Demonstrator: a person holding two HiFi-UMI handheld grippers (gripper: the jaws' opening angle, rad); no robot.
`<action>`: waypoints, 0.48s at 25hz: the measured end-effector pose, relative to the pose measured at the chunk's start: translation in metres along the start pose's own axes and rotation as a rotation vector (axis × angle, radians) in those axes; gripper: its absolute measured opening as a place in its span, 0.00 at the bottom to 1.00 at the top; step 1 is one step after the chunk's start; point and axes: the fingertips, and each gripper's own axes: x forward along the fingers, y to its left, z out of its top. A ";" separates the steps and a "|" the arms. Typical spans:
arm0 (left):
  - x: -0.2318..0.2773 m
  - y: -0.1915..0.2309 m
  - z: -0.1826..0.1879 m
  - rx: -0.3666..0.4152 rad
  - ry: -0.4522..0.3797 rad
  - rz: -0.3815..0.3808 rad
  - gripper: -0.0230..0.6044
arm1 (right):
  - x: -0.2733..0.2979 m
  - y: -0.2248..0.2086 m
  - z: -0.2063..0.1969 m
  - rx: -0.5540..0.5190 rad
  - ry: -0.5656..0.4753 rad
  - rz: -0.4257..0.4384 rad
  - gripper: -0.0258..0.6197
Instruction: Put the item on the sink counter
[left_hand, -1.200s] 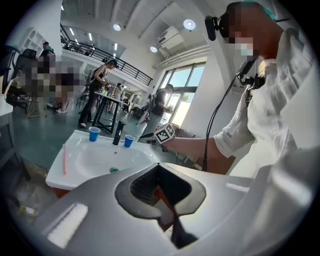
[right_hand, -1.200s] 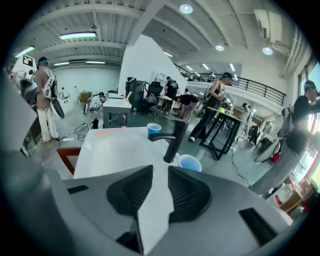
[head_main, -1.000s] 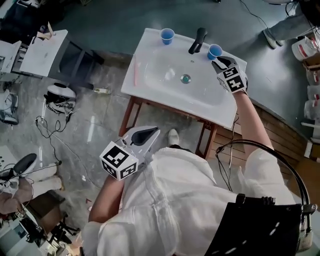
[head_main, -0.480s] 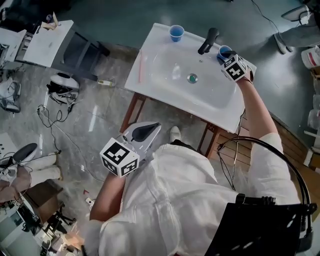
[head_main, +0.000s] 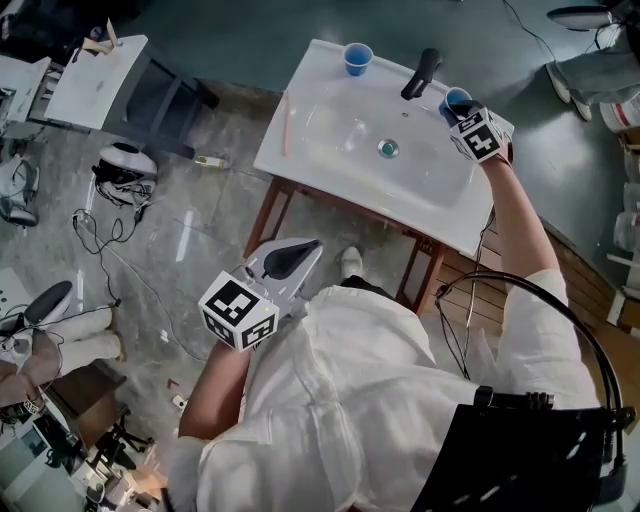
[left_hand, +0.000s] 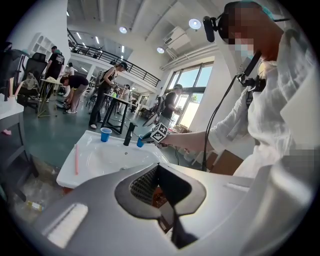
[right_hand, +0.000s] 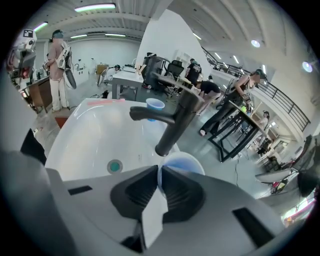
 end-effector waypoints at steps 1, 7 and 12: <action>-0.003 -0.002 -0.001 0.004 -0.002 -0.008 0.04 | -0.007 0.005 0.001 0.003 -0.003 -0.002 0.08; -0.028 -0.014 -0.010 0.029 -0.017 -0.062 0.04 | -0.045 0.044 0.009 0.001 -0.021 -0.011 0.08; -0.062 -0.019 -0.022 0.054 -0.017 -0.099 0.04 | -0.073 0.086 0.020 0.008 -0.025 -0.016 0.08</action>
